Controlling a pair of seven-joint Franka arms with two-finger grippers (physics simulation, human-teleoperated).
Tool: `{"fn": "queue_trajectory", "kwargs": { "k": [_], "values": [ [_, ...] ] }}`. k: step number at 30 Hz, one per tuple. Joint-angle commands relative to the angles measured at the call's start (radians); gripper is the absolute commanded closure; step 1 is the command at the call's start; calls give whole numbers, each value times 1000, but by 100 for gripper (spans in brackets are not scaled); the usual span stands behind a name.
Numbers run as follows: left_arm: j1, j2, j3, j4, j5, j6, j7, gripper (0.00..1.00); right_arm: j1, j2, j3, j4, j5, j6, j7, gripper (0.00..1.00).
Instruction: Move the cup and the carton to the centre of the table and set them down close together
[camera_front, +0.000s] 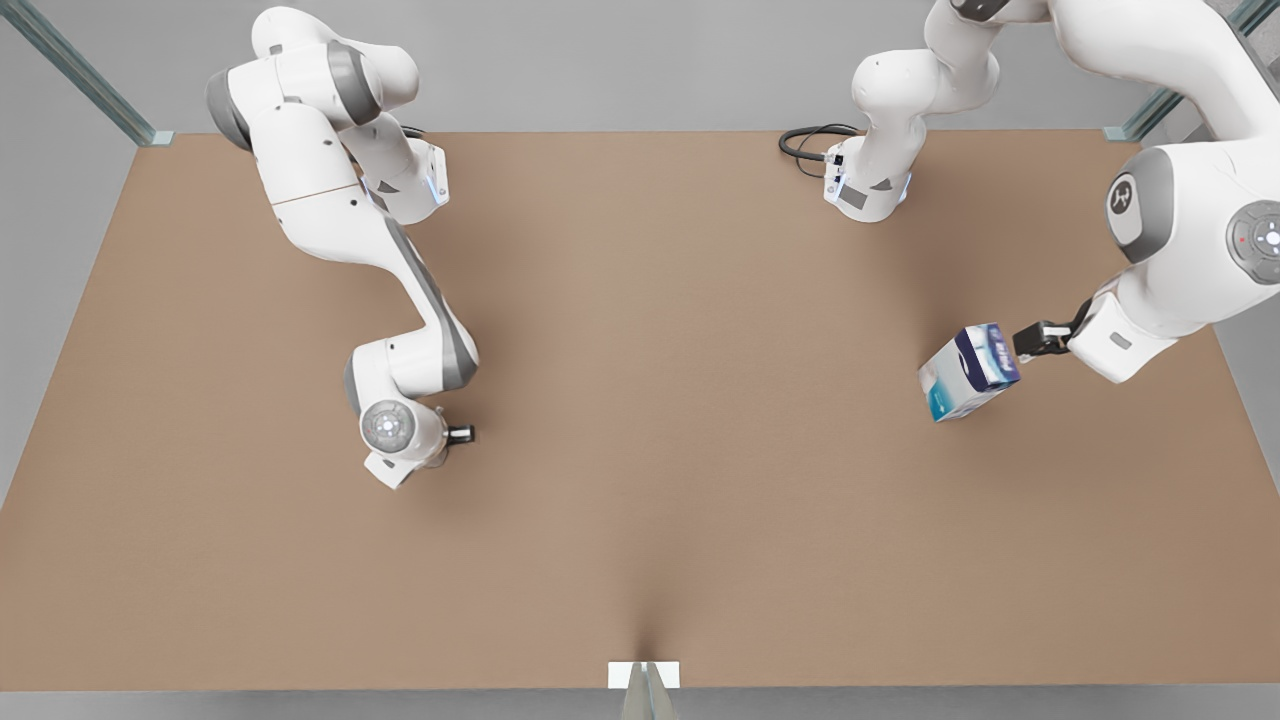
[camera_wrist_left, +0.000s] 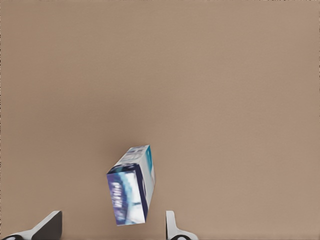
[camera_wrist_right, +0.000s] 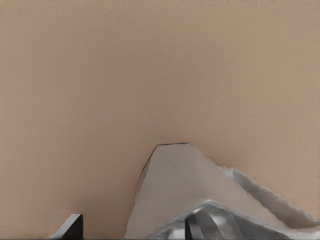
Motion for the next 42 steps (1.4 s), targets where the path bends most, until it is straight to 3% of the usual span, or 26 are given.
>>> {"fn": "queue_trajectory", "kwargs": {
  "k": [1, 8, 20, 22, 24, 26, 27, 28, 32, 33, 34, 36, 41, 42],
  "values": [
    [2, 1, 1, 0, 3, 0, 0, 0, 0, 0, 0, 1, 0, 0, 0, 71],
    [22, 35, 0, 0, -6, -29, -32, 0, 0, 15, 0, -1, -43, 18, -8, 79],
    [1, 35, -10, -9, -6, -57, -75, 0, 5, -11, 8, 51, -31, -54, -8, 79],
    [2, 35, -10, -11, -6, -57, -74, 0, 14, -6, 38, 120, -24, -87, -5, 79],
    [7, 49, -10, -9, -6, -52, -74, 0, 87, 69, 66, 298, 38, -98, -2, 79],
    [11, 52, -10, -5, -4, -48, -67, 0, 247, 216, 20, 545, 110, -98, 15, 79],
    [22, 49, -2, 2, -1, -46, -28, 0, 357, 279, -93, 622, 207, -98, 14, 79],
    [33, 72, 1, 43, -6, -55, 11, 0, 416, 334, -129, 686, 255, -89, 17, 79],
    [64, 64, -6, 54, -14, -127, -165, 0, 439, 460, -143, 849, 262, 84, 31, 79],
    [53, 21, -10, -33, -13, -88, -199, 0, 442, 472, -143, 849, 262, 123, 29, 79],
    [54, -17, -10, -119, -14, -23, -199, 0, 449, 479, -143, 849, 262, 129, 32, 77],
    [51, 9, -10, -121, -3, 3, -196, 0, 449, 479, -144, 846, 261, 118, 34, 67],
    [65, 75, -20, -179, -10, 66, -187, 0, 449, 479, -150, 848, 261, 127, 20, 2],
    [74, 75, -20, -201, -12, 78, -187, 0, 449, 480, -150, 848, 261, 129, 18, 0]
  ]
}}
